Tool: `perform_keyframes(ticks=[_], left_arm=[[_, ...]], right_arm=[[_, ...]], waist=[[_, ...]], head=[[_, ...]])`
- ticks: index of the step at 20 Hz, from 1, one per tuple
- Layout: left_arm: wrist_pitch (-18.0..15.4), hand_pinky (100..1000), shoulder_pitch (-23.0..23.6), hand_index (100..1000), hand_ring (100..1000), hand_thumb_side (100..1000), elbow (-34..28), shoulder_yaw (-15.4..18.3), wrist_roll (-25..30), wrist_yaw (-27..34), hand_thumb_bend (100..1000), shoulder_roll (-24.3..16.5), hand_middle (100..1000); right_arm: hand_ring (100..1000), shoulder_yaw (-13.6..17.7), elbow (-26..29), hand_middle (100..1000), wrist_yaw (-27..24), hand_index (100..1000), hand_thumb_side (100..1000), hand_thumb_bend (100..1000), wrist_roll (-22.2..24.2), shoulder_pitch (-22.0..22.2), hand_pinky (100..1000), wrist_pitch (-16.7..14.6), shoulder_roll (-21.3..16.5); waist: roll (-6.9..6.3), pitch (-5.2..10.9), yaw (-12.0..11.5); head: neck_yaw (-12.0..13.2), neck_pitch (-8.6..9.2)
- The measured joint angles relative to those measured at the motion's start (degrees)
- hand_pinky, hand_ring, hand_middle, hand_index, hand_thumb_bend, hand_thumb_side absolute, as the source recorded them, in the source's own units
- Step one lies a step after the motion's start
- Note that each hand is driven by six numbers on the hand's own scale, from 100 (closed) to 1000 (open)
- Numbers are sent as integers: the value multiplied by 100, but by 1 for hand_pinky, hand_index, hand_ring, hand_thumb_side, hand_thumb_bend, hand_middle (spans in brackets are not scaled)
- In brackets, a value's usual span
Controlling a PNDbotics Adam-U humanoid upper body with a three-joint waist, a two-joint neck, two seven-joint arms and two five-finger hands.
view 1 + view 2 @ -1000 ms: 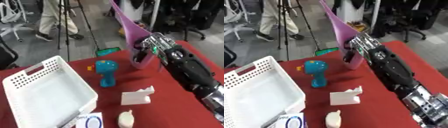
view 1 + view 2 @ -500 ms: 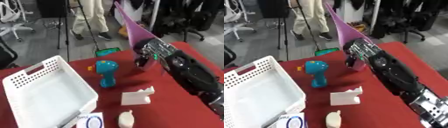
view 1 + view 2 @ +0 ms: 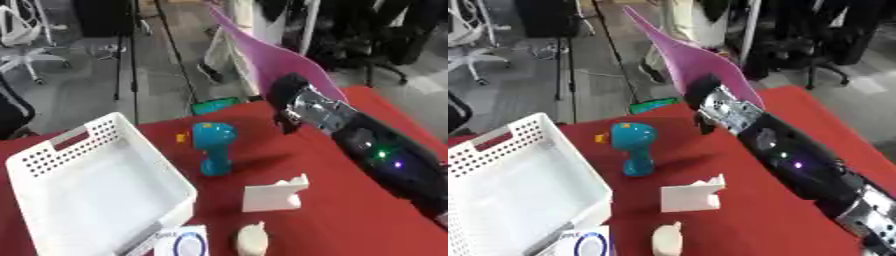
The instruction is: Pick up objects on the table and place them in the box.
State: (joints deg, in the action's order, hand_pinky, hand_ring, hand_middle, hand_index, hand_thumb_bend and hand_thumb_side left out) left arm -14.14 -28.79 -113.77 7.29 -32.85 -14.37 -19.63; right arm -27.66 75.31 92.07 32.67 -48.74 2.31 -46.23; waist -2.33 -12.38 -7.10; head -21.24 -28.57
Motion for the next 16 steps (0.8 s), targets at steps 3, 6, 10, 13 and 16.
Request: perform_keyframes(ticks=[3,6,10,13,16], left_arm=[[-1,831,-2,796,880,1000,0,0,2,0,100,0,755],[-4,829,-4,794,878,1000,0,0,8,0,100,0,753],[-17,827,-11,793,877,1000,0,0,24,0,100,1,752],[-22,827,-21,793,877,1000,0,1,31,0,100,1,752],[-26,826,-32,794,877,1000,0,2,34,0,100,1,752]], right_arm=[[544,-91,122,547,568,519,413,100,-388,107,147,58,-59],[662,-148,242,669,1075,523,394,100,-739,173,204,166,-109],[780,-174,437,796,1631,523,384,100,-1086,239,178,375,-167],[815,-169,636,830,1888,524,380,100,-1260,287,110,544,-240],[723,-164,945,716,2073,525,370,100,-1395,338,100,704,-342]], waist=[[2,0,0],[3,0,0],[10,4,0],[33,23,1],[58,64,5]], head=[[2,21],[3,40],[8,41],[49,41],[87,41]])
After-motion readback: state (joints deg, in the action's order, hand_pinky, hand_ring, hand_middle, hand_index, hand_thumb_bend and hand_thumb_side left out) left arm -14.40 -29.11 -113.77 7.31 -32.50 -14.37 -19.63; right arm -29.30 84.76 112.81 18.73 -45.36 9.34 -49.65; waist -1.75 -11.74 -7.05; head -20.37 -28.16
